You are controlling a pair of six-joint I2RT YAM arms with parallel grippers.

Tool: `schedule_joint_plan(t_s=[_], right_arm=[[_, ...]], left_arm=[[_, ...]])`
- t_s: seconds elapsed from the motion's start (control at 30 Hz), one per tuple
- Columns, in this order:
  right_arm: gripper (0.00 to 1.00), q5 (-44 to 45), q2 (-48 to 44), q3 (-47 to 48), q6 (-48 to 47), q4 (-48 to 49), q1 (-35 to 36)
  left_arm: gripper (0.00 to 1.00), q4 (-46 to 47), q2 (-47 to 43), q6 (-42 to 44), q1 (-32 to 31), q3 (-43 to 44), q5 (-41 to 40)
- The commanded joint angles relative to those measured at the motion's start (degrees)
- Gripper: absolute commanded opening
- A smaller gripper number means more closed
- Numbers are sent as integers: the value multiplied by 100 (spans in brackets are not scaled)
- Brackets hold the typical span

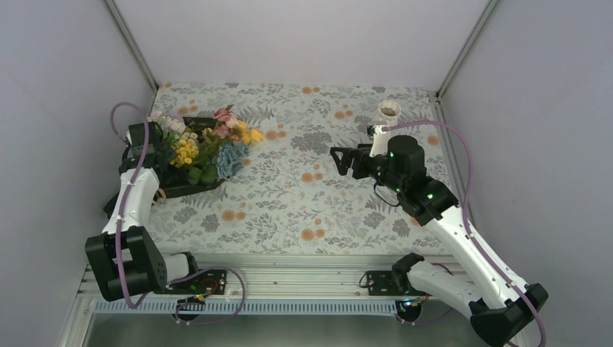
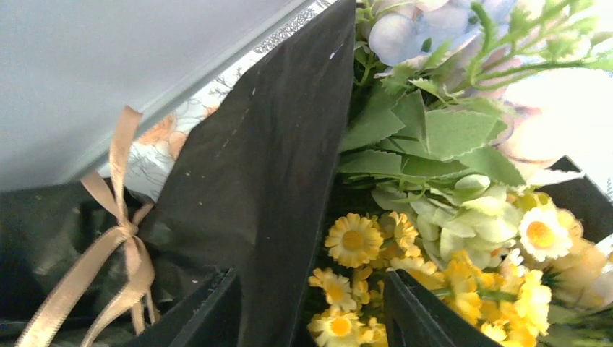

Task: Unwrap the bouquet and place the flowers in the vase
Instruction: Move the fake flower at the center of the board.

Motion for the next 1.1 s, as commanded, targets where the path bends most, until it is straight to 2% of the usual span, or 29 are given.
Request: schedule_joint_plan(t_s=[0.0, 0.17, 0.27, 0.47, 0.63, 0.8, 1.07], right_arm=[[100, -70, -231, 56, -89, -1, -44], [100, -126, -454, -30, -165, 108, -40], [100, -141, -544, -57, -213, 143, -44], [100, -107, -532, -73, -236, 118, -39], [100, -73, -506, -82, -242, 93, -40], [100, -35, -521, -66, -235, 75, -46], [100, 56, -580, -60, -224, -23, -39]], left_arm=[[44, 176, 106, 285, 35, 129, 365], [14, 204, 239, 353, 27, 147, 778], [4, 224, 240, 390, 27, 142, 1074], [2, 309, 242, 252, -50, 66, 1687], [2, 463, 282, -144, -356, -42, 2107], [3, 741, 430, -708, -1049, -52, 2315], [3, 1066, 950, -1291, -2210, 400, 2311]])
